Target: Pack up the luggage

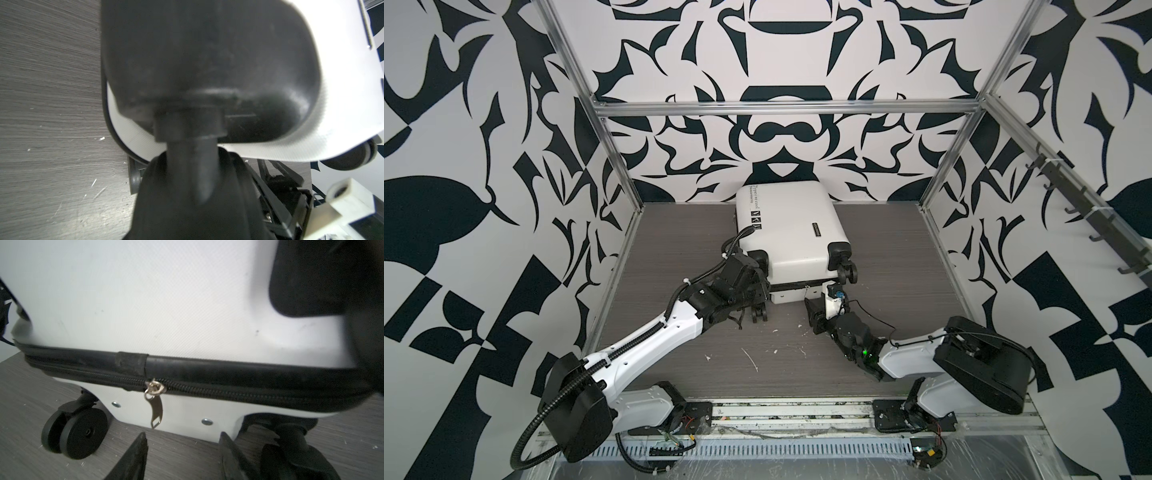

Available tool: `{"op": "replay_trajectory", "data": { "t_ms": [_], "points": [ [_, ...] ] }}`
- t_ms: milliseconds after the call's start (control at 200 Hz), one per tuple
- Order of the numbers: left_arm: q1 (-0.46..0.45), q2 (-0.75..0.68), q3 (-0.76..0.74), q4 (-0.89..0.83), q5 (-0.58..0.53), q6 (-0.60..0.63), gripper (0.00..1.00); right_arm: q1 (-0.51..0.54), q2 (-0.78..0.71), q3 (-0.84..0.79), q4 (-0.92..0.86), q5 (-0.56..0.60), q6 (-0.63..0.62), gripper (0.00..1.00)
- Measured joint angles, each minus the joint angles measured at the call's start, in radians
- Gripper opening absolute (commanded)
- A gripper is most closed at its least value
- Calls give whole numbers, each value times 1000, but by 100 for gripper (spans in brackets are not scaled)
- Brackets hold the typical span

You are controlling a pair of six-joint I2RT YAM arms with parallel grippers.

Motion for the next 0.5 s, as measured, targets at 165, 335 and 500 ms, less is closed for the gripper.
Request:
{"op": "replay_trajectory", "data": {
  "t_ms": [165, 335, 500],
  "points": [
    [0, -3, -3, 4, 2, 0, 0, 0, 73, 32, 79, 24, 0, 56],
    [1, -3, -3, 4, 3, -1, 0, 5, 108, 50, 128, 35, 1, 51],
    [1, -3, -3, 5, 5, -1, 0, 12, 146, 59, 158, 43, 2, 44]
  ]
}}
